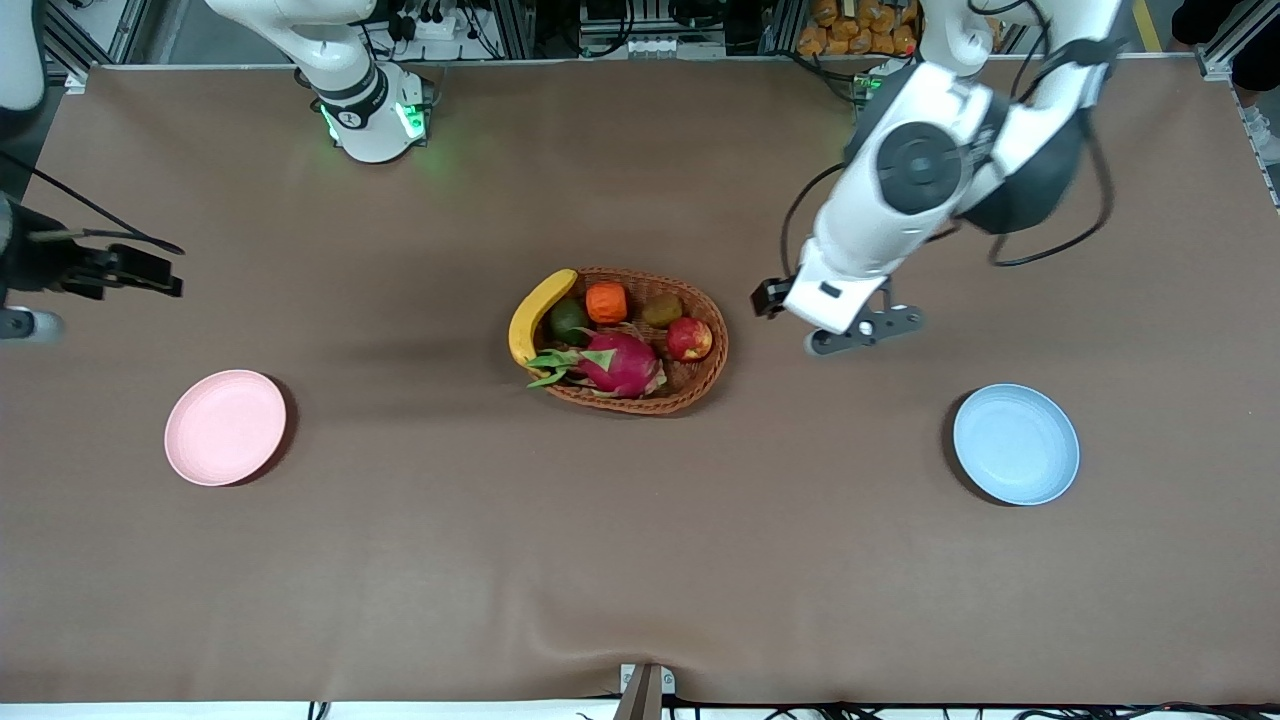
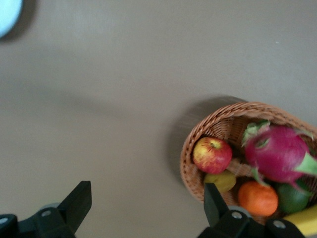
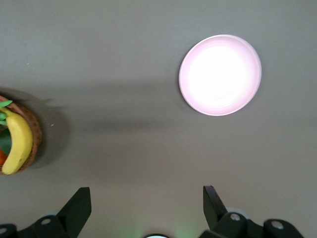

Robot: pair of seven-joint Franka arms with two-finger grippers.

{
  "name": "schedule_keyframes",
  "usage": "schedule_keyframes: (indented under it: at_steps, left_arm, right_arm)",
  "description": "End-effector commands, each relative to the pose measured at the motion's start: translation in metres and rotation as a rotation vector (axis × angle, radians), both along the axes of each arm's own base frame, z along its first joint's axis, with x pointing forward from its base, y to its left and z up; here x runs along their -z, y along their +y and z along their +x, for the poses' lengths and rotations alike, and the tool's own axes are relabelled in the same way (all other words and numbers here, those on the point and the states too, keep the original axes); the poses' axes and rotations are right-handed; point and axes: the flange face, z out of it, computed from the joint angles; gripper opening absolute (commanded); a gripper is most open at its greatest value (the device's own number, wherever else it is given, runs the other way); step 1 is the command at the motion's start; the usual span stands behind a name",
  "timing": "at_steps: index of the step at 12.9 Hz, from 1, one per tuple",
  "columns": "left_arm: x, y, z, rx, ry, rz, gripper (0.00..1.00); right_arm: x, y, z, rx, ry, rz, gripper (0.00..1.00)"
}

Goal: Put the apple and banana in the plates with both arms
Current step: 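Lower the left gripper over the apple while the right gripper approaches the basket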

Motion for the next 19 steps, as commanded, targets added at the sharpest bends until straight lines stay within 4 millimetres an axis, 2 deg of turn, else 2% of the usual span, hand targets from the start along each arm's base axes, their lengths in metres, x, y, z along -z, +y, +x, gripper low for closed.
schedule_keyframes:
  at_steps: [1, 3, 5, 8, 10, 12, 15, 19]
  left_arm:
    - [0.026, -0.012, -0.008, -0.159, -0.003, 0.058, 1.0]
    - [0.048, -0.037, -0.015, -0.275, -0.013, 0.075, 1.0]
    - [0.075, -0.06, -0.02, -0.444, -0.036, 0.099, 1.0]
    - [0.115, -0.098, -0.036, -0.691, -0.092, 0.145, 1.0]
    - [0.13, -0.107, -0.039, -0.812, -0.095, 0.149, 1.0]
    - [0.149, -0.122, -0.049, -0.952, -0.093, 0.153, 1.0]
    - [0.153, -0.122, -0.048, -1.085, -0.088, 0.149, 1.0]
    - [0.183, -0.123, -0.043, -1.213, -0.068, 0.127, 1.0]
  right_arm:
    - [0.019, 0.027, 0.002, -0.035, 0.05, 0.023, 1.0]
    - [0.033, 0.051, 0.002, -0.077, 0.079, 0.023, 1.0]
    - [0.044, 0.066, -0.001, -0.103, 0.106, 0.022, 1.0]
    - [0.088, 0.073, -0.022, -0.102, 0.228, 0.067, 1.0]
    - [0.111, 0.074, -0.03, -0.098, 0.27, 0.075, 1.0]
    - [0.124, 0.083, -0.032, -0.106, 0.261, 0.083, 1.0]
    - [0.127, 0.104, -0.041, -0.125, 0.282, 0.097, 1.0]
    - [0.144, 0.117, -0.055, -0.14, 0.327, 0.11, 1.0]
